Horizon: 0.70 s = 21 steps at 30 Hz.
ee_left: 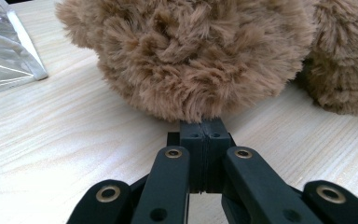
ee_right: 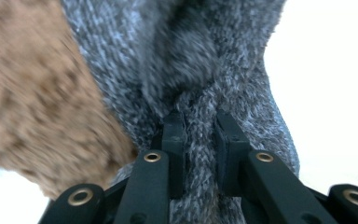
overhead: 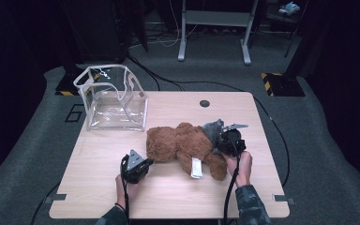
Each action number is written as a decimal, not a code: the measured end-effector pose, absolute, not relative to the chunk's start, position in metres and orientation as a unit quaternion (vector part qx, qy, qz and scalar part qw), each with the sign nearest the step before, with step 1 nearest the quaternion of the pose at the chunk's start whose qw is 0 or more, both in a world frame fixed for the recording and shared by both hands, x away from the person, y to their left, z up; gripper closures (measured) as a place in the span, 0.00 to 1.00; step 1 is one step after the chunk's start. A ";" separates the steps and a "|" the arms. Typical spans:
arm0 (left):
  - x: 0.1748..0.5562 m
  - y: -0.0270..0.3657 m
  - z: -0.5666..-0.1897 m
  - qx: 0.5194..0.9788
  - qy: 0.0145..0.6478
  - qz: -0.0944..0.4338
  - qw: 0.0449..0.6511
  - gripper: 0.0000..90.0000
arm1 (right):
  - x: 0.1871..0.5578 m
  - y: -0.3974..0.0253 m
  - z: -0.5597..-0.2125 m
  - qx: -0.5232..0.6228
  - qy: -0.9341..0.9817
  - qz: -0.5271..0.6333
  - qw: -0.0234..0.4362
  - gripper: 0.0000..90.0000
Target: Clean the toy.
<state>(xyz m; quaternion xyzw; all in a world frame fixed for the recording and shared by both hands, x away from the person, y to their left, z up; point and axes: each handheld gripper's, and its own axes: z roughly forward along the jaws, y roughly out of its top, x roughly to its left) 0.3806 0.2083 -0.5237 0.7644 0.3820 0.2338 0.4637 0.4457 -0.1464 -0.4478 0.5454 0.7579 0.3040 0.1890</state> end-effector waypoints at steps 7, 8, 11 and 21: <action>0.381 0.208 -0.524 0.762 0.383 0.236 0.466 1.00 | 0.434 -0.146 -0.426 0.535 0.749 0.335 0.200 0.85; 0.381 0.208 -0.524 0.762 0.384 0.235 0.467 1.00 | 0.430 -0.141 -0.416 0.523 0.752 0.344 0.206 0.85; 0.380 0.209 -0.524 0.763 0.383 0.234 0.466 1.00 | 0.423 -0.121 -0.396 0.488 0.767 0.359 0.213 0.85; 0.380 0.209 -0.524 0.756 0.384 0.236 0.475 1.00 | 0.426 -0.073 -0.420 0.447 0.803 0.345 0.190 0.85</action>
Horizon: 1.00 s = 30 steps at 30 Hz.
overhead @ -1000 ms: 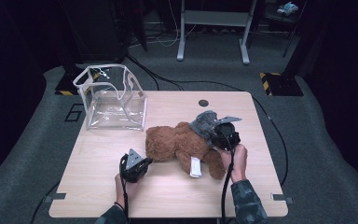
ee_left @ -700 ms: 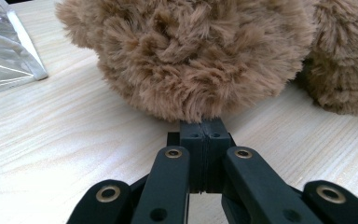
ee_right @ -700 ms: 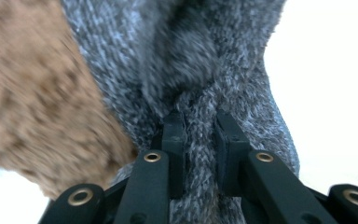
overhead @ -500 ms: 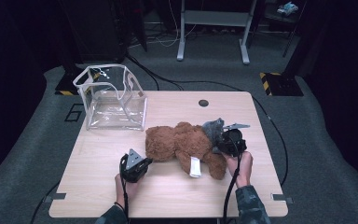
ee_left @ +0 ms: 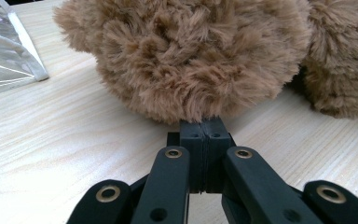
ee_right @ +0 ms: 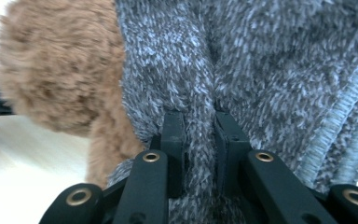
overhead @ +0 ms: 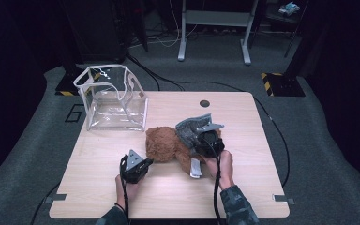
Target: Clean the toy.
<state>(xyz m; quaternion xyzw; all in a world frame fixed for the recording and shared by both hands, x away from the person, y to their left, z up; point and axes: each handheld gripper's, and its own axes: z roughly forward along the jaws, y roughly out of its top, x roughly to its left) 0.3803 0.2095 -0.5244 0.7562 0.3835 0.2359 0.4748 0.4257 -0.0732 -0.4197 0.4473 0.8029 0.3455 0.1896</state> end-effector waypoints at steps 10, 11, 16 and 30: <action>0.380 0.209 -0.524 0.756 0.383 0.236 0.476 1.00 | 0.419 -0.028 -0.416 0.396 0.825 0.376 0.147 0.85; 0.380 0.209 -0.524 0.756 0.383 0.236 0.476 1.00 | 0.418 -0.021 -0.418 0.389 0.829 0.375 0.146 0.85; 0.380 0.210 -0.524 0.756 0.383 0.234 0.477 1.00 | 0.416 -0.017 -0.421 0.387 0.830 0.371 0.152 0.79; 0.379 0.210 -0.524 0.760 0.381 0.232 0.473 1.00 | 0.422 -0.014 -0.425 0.380 0.839 0.315 0.228 0.67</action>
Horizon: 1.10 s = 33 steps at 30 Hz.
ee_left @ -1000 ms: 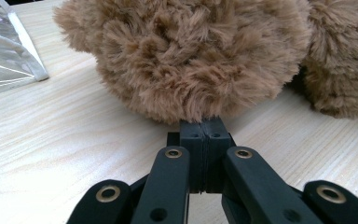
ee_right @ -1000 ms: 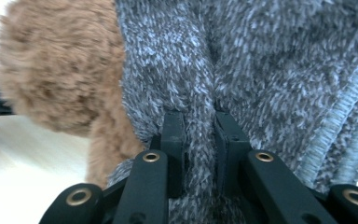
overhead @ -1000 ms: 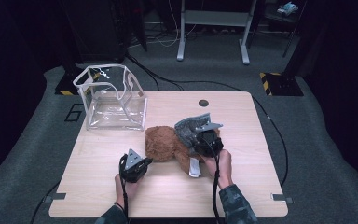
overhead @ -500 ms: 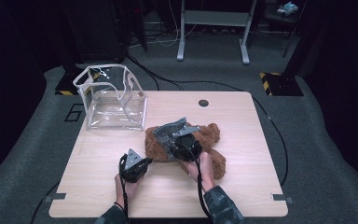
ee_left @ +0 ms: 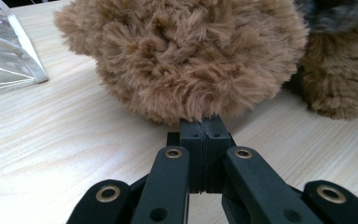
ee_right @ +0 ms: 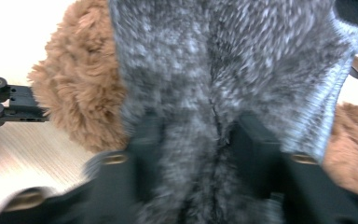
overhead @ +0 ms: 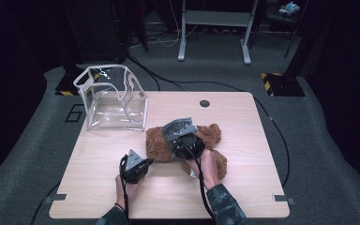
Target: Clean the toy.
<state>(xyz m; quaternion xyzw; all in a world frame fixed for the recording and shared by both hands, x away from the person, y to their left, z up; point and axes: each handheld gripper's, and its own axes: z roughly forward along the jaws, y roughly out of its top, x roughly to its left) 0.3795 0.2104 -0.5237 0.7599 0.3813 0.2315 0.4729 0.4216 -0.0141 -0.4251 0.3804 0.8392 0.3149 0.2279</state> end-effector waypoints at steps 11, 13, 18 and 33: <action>0.380 0.209 -0.524 0.755 0.380 0.239 0.478 1.00 | 0.408 0.001 -0.412 0.353 0.837 0.381 0.170 0.83; 0.380 0.210 -0.524 0.758 0.378 0.238 0.475 1.00 | 0.406 0.011 -0.417 0.345 0.847 0.371 0.162 0.83; 0.379 0.211 -0.524 0.757 0.380 0.233 0.478 1.00 | 0.404 0.017 -0.437 0.347 0.850 0.371 0.136 0.83; 0.379 0.212 -0.524 0.752 0.380 0.237 0.484 1.00 | 0.390 0.004 -0.460 0.357 0.853 0.362 0.120 0.83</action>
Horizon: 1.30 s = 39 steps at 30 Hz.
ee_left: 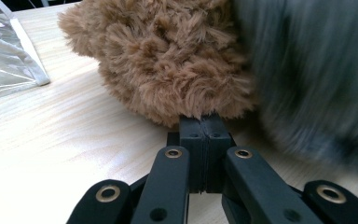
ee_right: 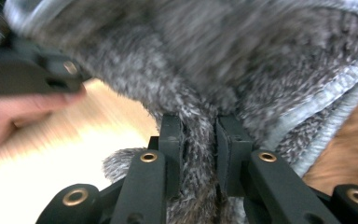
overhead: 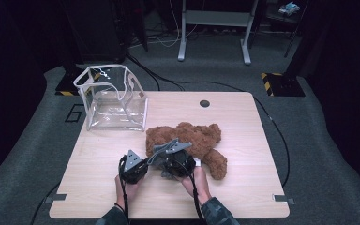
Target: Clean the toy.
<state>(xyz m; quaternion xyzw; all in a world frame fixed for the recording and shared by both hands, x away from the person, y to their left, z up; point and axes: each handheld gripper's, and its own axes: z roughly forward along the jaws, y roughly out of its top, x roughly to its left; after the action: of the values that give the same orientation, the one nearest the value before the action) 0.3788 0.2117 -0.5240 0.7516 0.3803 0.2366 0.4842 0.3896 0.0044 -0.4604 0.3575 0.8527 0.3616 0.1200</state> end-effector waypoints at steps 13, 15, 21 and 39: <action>0.378 0.211 -0.524 0.754 0.379 0.240 0.480 1.00 | 0.406 -0.025 -0.443 0.399 0.830 0.363 0.142 0.83; 0.379 0.211 -0.524 0.754 0.378 0.242 0.480 1.00 | 0.401 -0.026 -0.452 0.402 0.832 0.358 0.135 0.84; 0.379 0.210 -0.524 0.751 0.380 0.243 0.483 1.00 | 0.391 -0.030 -0.449 0.395 0.835 0.356 0.140 0.83; 0.378 0.209 -0.524 0.757 0.379 0.242 0.475 1.00 | 0.389 -0.065 -0.477 0.446 0.826 0.301 0.166 0.84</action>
<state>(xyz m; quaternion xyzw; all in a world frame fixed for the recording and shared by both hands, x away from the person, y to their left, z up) 0.3783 0.2095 -0.5238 0.7569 0.3788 0.2415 0.4746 0.3889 -0.0650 -0.4767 0.4458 0.8264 0.3013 0.1661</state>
